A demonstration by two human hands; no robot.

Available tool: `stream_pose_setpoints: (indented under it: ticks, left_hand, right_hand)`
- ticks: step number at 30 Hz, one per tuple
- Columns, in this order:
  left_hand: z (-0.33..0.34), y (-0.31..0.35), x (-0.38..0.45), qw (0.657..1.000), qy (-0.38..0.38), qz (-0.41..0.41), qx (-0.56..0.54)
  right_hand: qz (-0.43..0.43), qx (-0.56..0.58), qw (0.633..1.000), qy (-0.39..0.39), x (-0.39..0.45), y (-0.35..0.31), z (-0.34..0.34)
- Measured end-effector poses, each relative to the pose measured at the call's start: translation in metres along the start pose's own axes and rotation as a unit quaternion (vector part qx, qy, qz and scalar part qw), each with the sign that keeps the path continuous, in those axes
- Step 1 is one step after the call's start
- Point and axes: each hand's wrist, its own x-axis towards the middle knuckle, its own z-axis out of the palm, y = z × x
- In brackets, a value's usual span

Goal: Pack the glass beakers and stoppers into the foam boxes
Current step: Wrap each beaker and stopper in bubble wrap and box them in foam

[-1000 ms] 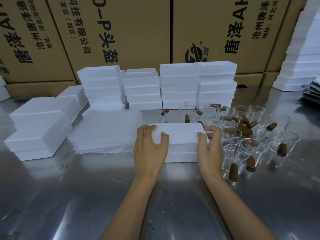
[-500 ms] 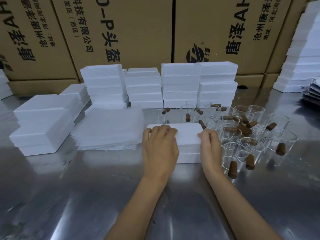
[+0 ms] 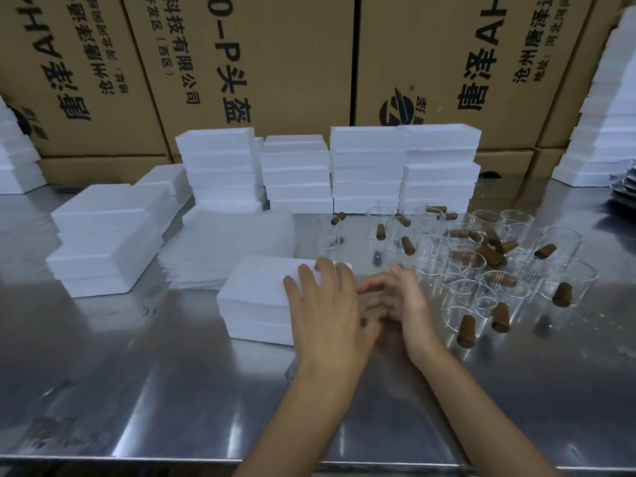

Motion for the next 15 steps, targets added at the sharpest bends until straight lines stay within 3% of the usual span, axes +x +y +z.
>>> stream_pose_setpoints:
  ticks: [3, 15]
  left_hand:
    - [0.004, -0.009, 0.002, 0.999, -0.025, -0.016, 0.023]
    - [0.004, -0.095, 0.014, 0.975, -0.005, -0.213, 0.065]
  right_hand:
    - [0.036, 0.000, 0.999, -0.012, 0.003, -0.004, -0.003]
    - [0.022, -0.013, 1.000, -0.004, 0.002, -0.008, -0.007]
